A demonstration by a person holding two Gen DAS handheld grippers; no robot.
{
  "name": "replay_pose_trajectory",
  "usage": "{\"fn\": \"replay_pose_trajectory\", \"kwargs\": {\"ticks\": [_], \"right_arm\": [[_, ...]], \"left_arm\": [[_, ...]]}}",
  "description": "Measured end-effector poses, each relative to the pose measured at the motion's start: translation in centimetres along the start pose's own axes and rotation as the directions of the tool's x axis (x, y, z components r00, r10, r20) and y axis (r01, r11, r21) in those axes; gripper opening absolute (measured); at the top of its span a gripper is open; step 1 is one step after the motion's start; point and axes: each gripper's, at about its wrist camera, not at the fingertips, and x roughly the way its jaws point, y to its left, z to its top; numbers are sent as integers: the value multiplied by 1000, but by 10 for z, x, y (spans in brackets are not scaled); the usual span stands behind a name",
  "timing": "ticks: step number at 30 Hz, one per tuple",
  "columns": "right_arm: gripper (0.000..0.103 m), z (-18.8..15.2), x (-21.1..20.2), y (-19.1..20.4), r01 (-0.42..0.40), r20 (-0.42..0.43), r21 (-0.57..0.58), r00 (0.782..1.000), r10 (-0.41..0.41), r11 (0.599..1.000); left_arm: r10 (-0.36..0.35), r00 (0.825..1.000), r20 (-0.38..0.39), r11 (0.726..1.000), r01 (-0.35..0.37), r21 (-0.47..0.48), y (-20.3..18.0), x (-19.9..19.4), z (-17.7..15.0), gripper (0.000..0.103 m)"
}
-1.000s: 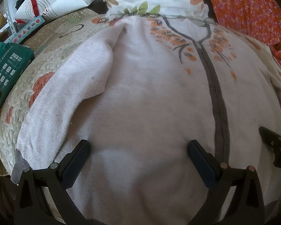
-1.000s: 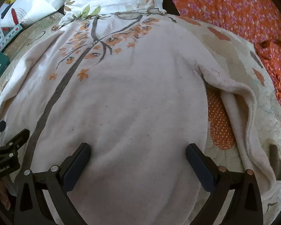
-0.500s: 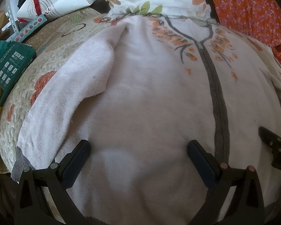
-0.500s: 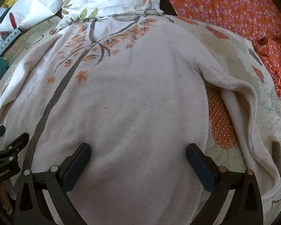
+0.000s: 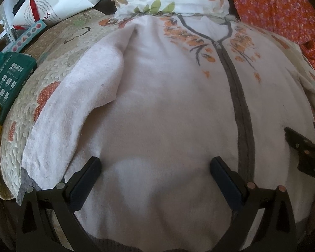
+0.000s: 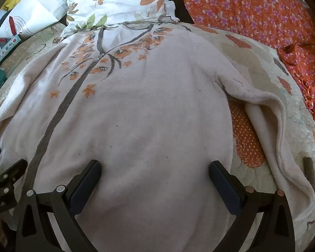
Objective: Fold small clothes
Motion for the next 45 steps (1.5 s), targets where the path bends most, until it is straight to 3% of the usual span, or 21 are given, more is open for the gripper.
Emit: {"fn": "replay_pose_trajectory", "kwargs": {"ticks": [15,26,33,40,45], "right_arm": [[103,0,0,8,81,-3,60,997,-81,995],[103,-1,-1,9,100,-13,77,995,-100,992],[103,2,1,7,80,-24,73,997,-79,994],[103,3,1,7,77,-35,73,997,-75,994],[103,4,2,7,70,-37,72,997,-68,995]], "left_arm": [[37,999,21,999,-37,-29,-4,0,-4,103],[30,1000,-7,998,-31,-63,-3,0,1,103],[-96,995,-4,994,96,-45,-20,-16,10,103],[-113,991,68,993,114,-14,-37,-39,26,103],[-114,991,66,992,117,-37,-34,-38,34,103]]}}
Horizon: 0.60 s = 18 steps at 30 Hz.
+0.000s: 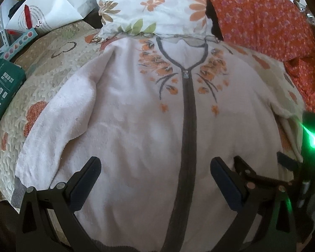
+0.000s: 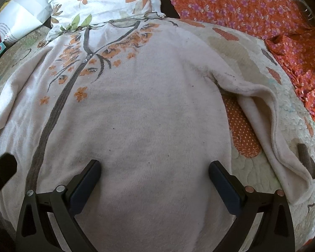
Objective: Fold small clothes
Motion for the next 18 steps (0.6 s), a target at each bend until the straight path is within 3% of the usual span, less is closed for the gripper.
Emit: {"fn": "replay_pose_trajectory", "kwargs": {"ticks": [13,18], "right_arm": [[103,-1,-1,-1,-9,9,-8,1000,9,1000],[100,5,-9,-12,-75,-14,-17,997,74,997]], "left_arm": [[31,999,-38,999,-31,15,11,12,-10,103],[24,999,-37,1000,-24,-14,23,9,-11,103]]}}
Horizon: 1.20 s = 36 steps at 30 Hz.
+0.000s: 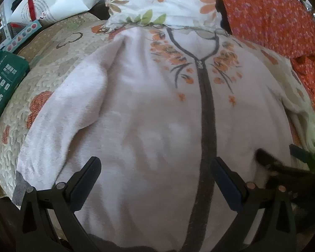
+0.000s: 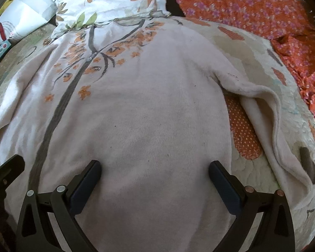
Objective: Fold small clothes
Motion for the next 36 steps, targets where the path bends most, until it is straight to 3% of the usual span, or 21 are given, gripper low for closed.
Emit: {"fn": "replay_pose_trajectory", "kwargs": {"ticks": [7,9,12,15,18,19,21,22,23,24,26,27,29,30,32,33,34,35,36], "right_arm": [[99,-2,-46,-53,-14,133,39,991,9,999],[99,-2,-60,-73,16,158,55,987,-24,998],[99,-3,-80,-122,127,176,121,973,-147,985],[99,-10,-80,-193,233,58,258,965,-256,938],[96,-29,-62,-243,244,-71,384,970,-234,891],[92,-34,-56,-250,210,-87,408,978,-191,889],[72,-42,-42,-256,97,-98,437,993,-60,894],[71,-41,-42,-252,113,-86,416,993,-85,902],[45,-39,-45,-249,124,-75,390,992,-103,912],[16,-35,-48,-248,86,-62,385,996,-67,919],[16,-29,-64,-257,19,25,419,999,-32,908],[15,-22,-78,-262,53,63,420,994,-87,906],[15,-10,-105,-276,139,134,449,966,-221,883],[15,-6,-119,-285,210,155,477,936,-316,854],[19,-5,-144,-302,368,166,553,830,-532,748],[30,-8,-154,-310,431,151,594,769,-621,679],[37,-13,-161,-318,463,128,635,726,-675,618],[60,-20,-167,-328,445,117,678,721,-683,586],[77,-29,-170,-339,390,125,716,744,-656,579]], "left_arm": [[-6,1000,-5,1000,6,-6,6,-1,-3,103],[-4,1000,-13,1000,4,-6,6,2,-3,103],[10,1000,-21,1000,-10,1,5,6,-5,103],[-3,999,-40,1000,3,-2,5,10,-6,103],[-25,998,-54,1000,25,-11,4,11,-6,103],[-28,998,-54,1000,27,-11,3,11,-6,103],[-29,998,-47,1000,28,-4,0,10,-5,103],[-29,999,-42,1000,29,1,-3,9,-5,103],[-30,999,-40,1000,30,3,-4,8,-5,103],[-31,999,-35,999,31,6,-6,7,-5,103],[-27,999,-27,1000,27,13,-8,7,-5,103],[-23,999,-24,1000,24,18,-9,7,-5,103],[-17,1000,-22,1000,18,21,-10,8,-4,103],[-13,1000,-23,1000,14,20,-9,9,-4,103],[-8,1000,-26,1000,8,16,-8,11,-4,103],[-8,1000,-28,1000,8,12,-7,12,-4,103],[-8,1000,-29,1000,8,7,-6,12,-4,103],[-8,1000,-29,1000,9,3,-4,12,-4,103],[-11,999,-31,1000,11,-1,-4,13,-4,103]]}}
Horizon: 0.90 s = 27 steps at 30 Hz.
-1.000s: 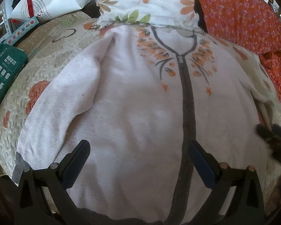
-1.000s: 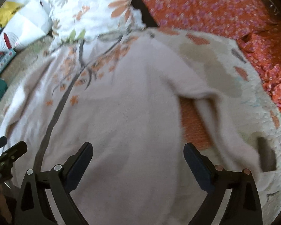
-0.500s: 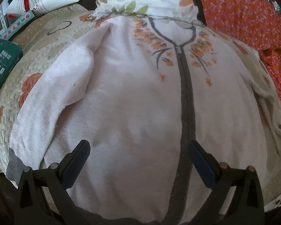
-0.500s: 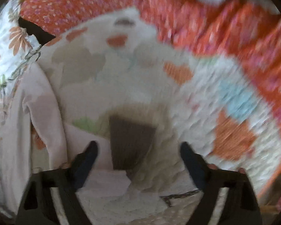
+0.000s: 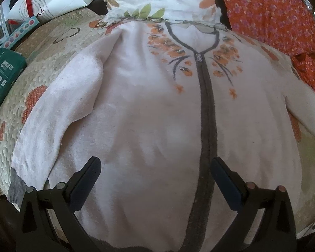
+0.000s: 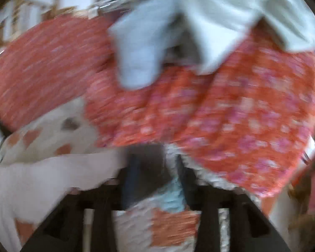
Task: Fold small clothes
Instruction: 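Grasp the grey ribbed sleeve cuff with the right tool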
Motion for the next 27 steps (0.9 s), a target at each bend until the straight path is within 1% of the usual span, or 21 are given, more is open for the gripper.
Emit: {"fn": "replay_pose_trajectory", "kwargs": {"ticks": [3,4,6,8,9,10,11,12,13,14,15,18,19,20,21,22,23,25,27], "right_arm": [[78,-4,16,-26,-81,-83,97,993,89,992],[78,-9,25,-30,-126,-128,132,982,142,983],[78,-19,42,-40,-210,-203,225,945,256,952],[78,-31,65,-50,-282,-260,353,886,383,892],[78,-39,75,-53,-297,-283,409,857,430,863],[78,-49,82,-51,-300,-305,455,832,463,838],[78,-56,87,-52,-303,-317,485,813,487,821],[78,-63,95,-50,-305,-328,508,796,508,806],[78,-68,101,-46,-306,-339,517,785,519,800],[78,-70,106,-41,-305,-344,509,785,515,805],[78,-71,111,-36,-303,-345,486,796,498,820],[78,-61,124,-11,-275,-328,373,854,404,886],[78,-55,129,3,-259,-329,295,876,352,920],[69,-52,134,12,-240,-333,234,891,310,942],[43,-50,139,20,-210,-341,177,904,260,962],[28,-50,143,23,-190,-352,155,906,234,969],[12,-48,146,27,-182,-363,155,904,228,971],[11,-43,140,39,-185,-360,155,904,230,971],[10,-34,120,63,-232,-335,97,908,251,968]], "left_arm": [[-9,1000,-11,1000,9,-8,0,2,0,103],[-14,1000,-15,1000,14,-9,0,3,0,103],[-17,1000,-17,1000,17,-1,-4,4,0,103],[-17,1000,-14,1000,17,10,-7,4,-1,103],[-16,1000,-12,1000,16,18,-9,4,-1,103],[-16,1000,-13,1000,16,22,-9,4,-2,103],[-16,1000,-16,1000,16,25,-10,5,-3,103],[-16,1000,-18,1000,16,26,-9,5,-3,103],[-15,1000,-21,1000,16,25,-9,6,-4,103],[-14,1000,-23,1000,15,24,-7,6,-4,103],[-13,1000,-23,1000,13,23,-6,7,-3,103],[-7,1000,-15,1000,7,19,-1,5,-2,103],[-6,1000,-8,1000,7,13,3,3,-2,103],[-6,1000,3,1000,6,0,9,-1,0,103],[-6,1000,12,1000,6,-9,13,-4,1,103],[-2,1000,29,1000,3,-28,21,-10,4,103],[1,999,44,999,1,-43,28,-14,6,103],[4,997,79,997,2,-76,47,-27,11,103],[15,994,105,994,-4,-107,65,-36,16,103]]}}
